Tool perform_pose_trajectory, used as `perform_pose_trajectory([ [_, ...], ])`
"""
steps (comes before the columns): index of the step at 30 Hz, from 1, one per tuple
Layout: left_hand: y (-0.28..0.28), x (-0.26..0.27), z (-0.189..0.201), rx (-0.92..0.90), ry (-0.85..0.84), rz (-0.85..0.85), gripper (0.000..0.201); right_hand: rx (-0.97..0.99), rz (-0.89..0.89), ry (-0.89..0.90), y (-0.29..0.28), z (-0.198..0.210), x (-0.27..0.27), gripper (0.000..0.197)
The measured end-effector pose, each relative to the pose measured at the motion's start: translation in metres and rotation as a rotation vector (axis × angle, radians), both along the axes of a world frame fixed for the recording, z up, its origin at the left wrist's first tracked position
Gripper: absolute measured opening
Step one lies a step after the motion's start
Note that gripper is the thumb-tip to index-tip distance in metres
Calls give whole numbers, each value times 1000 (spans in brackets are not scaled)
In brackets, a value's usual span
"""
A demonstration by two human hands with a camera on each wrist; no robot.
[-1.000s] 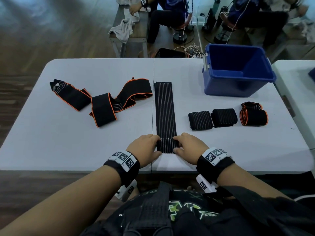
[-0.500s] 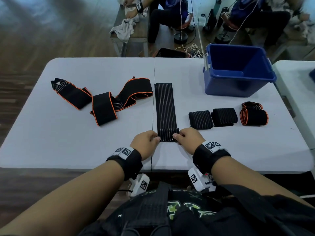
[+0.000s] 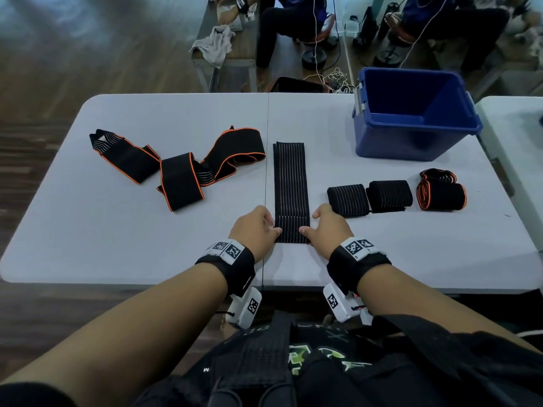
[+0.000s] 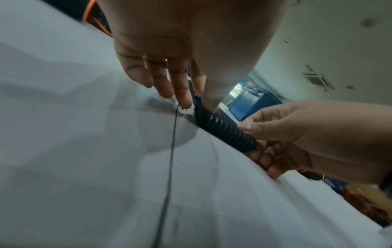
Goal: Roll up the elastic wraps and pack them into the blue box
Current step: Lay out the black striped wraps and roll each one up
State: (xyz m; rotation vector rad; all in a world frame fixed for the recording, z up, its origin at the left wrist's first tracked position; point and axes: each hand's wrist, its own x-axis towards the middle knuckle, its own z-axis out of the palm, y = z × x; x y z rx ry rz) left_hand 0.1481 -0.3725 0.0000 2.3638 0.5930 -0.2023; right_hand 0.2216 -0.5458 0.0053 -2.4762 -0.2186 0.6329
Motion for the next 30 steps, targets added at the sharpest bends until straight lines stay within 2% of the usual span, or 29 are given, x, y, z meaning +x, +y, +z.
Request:
perform_pose_trajectory([
  [3,2,3,1,43,-69,-82,24,-42,97,-79,1,3,-3,35],
  [7,3,4,-1,143,-57,-198,35,-102,186,-90,3,2,-7,31],
  [11,8,0,0,160,-56,-286,60,-87,229,-90,-3,1,-6,50],
  [14,9,-1,-2,161,-83,-310,59,-80,281,-55,-8,2,-2,70],
  [16,9,-2,-5,151,-103,-305,59,-69,292,-34,-9,2,-1,73],
  [21,11,-5,-15,115,-143,-295,60,-89,308,-77,-10,1,-3,63],
  [26,13,0,-16,-45,-108,-195,64,-37,218,-26,-7,2,2,48],
  [28,12,5,-14,-86,-81,-153,54,-13,184,-6,-5,4,6,37],
  [30,11,10,-12,-98,-64,-116,32,-16,164,6,-4,7,10,27],
])
